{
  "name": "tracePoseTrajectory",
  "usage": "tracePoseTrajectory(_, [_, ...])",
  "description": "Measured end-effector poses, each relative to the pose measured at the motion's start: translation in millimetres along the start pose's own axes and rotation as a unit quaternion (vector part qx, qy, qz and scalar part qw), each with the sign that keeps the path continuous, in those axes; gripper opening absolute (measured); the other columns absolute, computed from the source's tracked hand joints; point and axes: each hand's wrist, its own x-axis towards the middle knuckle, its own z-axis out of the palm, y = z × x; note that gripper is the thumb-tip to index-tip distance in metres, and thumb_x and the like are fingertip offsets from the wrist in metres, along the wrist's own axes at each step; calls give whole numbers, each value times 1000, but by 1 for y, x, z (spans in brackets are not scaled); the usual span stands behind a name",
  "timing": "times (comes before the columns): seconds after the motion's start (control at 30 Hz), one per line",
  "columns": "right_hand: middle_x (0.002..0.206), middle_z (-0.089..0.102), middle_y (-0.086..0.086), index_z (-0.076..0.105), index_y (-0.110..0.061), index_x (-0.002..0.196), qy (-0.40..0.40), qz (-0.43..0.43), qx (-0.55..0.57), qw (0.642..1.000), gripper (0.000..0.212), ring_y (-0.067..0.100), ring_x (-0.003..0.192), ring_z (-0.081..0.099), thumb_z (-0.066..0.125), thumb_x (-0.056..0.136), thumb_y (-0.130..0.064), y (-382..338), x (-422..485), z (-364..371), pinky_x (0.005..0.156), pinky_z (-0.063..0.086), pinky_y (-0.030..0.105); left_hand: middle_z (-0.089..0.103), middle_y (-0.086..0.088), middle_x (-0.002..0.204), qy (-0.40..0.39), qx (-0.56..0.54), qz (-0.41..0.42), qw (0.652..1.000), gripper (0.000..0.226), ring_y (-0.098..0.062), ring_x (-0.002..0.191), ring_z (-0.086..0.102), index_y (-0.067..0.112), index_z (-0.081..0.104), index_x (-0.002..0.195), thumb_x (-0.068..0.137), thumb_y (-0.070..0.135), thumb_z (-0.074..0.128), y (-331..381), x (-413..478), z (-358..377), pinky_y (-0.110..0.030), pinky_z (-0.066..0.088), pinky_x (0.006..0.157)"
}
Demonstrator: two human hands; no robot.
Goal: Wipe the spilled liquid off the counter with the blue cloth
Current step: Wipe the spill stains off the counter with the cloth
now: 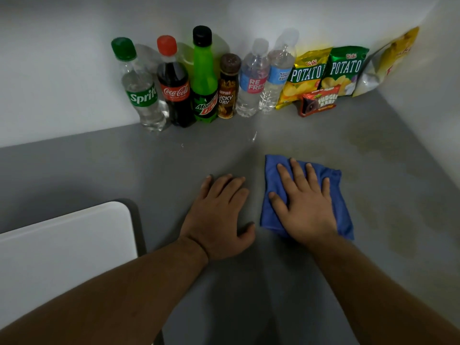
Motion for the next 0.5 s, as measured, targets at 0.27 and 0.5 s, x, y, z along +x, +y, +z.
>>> tracePoseTrajectory(0.27, [172, -1, -17, 6, -43, 163, -25, -118, -4, 993, 72, 15, 160, -5, 17, 100, -74, 33, -35, 5, 128, 1, 54, 61, -11, 144, 47, 3, -6, 999, 59, -32, 130, 57, 10, 66, 126, 81, 48, 67, -6, 12, 0, -60, 38, 116])
tracePoseTrajectory(0.5, [174, 3, -7, 6, -39, 164, 2, 1, -2, 1000, 76, 26, 160, -1, 11, 96, -72, 16, 14, -4, 126, -1, 61, 58, -12, 147, 31, 52, -45, 997, 66, -32, 137, 52, 10, 64, 134, 86, 54, 51, -40, 50, -13, -58, 30, 122])
